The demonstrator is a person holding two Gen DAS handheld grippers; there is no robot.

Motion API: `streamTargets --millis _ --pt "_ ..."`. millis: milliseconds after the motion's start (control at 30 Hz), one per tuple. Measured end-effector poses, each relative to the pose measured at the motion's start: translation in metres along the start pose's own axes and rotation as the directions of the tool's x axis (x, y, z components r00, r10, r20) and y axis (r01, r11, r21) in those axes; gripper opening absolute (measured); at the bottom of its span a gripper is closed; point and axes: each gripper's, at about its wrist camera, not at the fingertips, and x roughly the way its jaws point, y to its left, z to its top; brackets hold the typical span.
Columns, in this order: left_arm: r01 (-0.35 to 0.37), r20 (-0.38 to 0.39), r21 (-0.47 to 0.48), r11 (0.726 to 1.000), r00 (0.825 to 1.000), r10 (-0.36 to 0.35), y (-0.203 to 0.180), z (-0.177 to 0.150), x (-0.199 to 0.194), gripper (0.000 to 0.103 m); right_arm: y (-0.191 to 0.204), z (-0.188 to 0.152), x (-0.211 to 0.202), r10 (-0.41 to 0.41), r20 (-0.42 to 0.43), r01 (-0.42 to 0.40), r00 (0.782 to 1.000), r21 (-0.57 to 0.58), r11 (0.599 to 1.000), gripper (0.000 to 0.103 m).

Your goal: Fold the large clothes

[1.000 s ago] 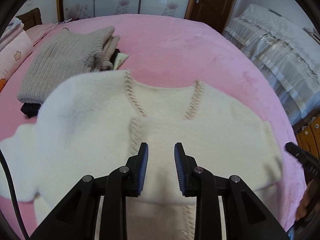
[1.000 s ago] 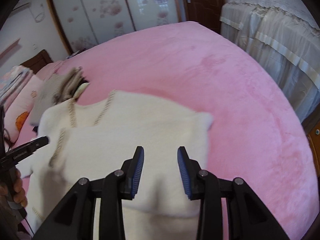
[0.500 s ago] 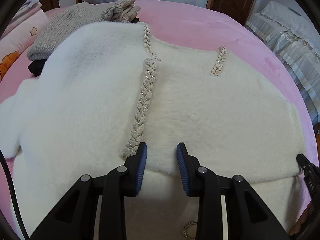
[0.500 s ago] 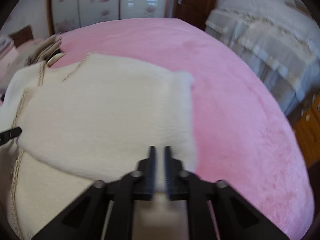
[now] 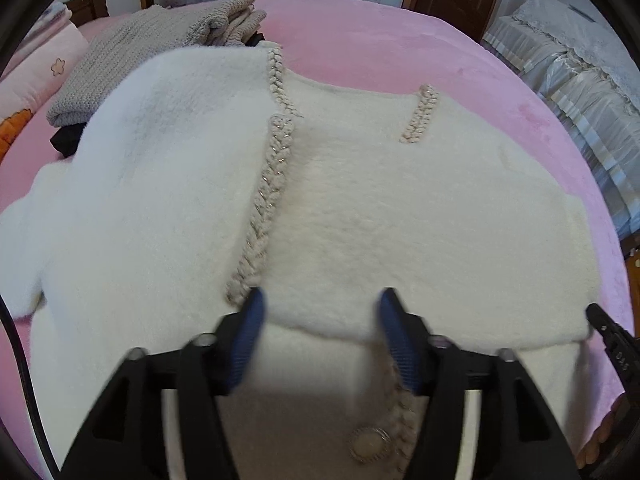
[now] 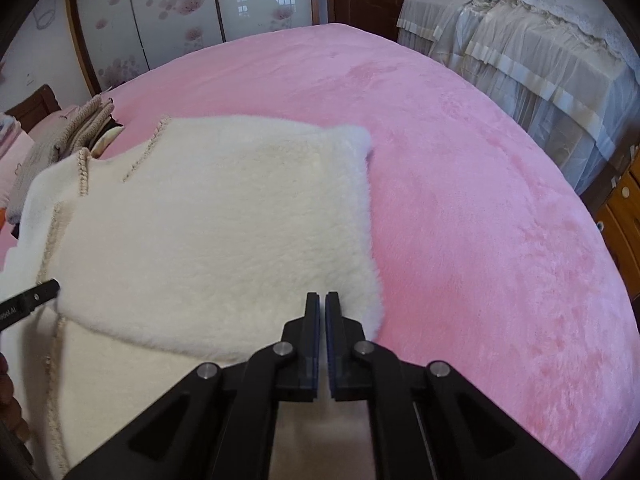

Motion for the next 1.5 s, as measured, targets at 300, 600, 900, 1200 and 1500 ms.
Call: streamTargets --millis 300,600,900,1200,1500 --pt "0.001 0.092 0.078 0.997 0.996 -0.008 -0.022 -0.008 -0.076 0.084 0.01 -0.003 -0.062 0.064 0.0 -0.063 0.998 0.088 0.994 0.03" --pt "0.078 0.099 0.101 0.992 0.991 -0.088 -0.026 -0.031 -0.156 0.084 0.033 -0.022 -0.134 0.14 0.008 -0.14 0.99 0.12 0.983 0.03" --pt "0.138 0.223 0.063 0.988 0.963 -0.149 0.002 -0.076 -0.232 0.084 0.066 -0.051 -0.194 0.199 0.032 -0.201 0.979 0.09 0.975 0.031" --pt "0.179 0.378 -0.011 0.984 0.912 -0.161 0.077 -0.102 -0.289 0.084 0.126 -0.067 -0.231 0.283 0.049 -0.284 0.958 -0.004 0.959 0.031" --pt "0.155 0.42 -0.16 0.975 0.904 -0.074 0.191 -0.09 -0.314 0.096 0.227 -0.058 -0.256 0.33 0.113 -0.307 0.937 -0.18 0.934 0.031"
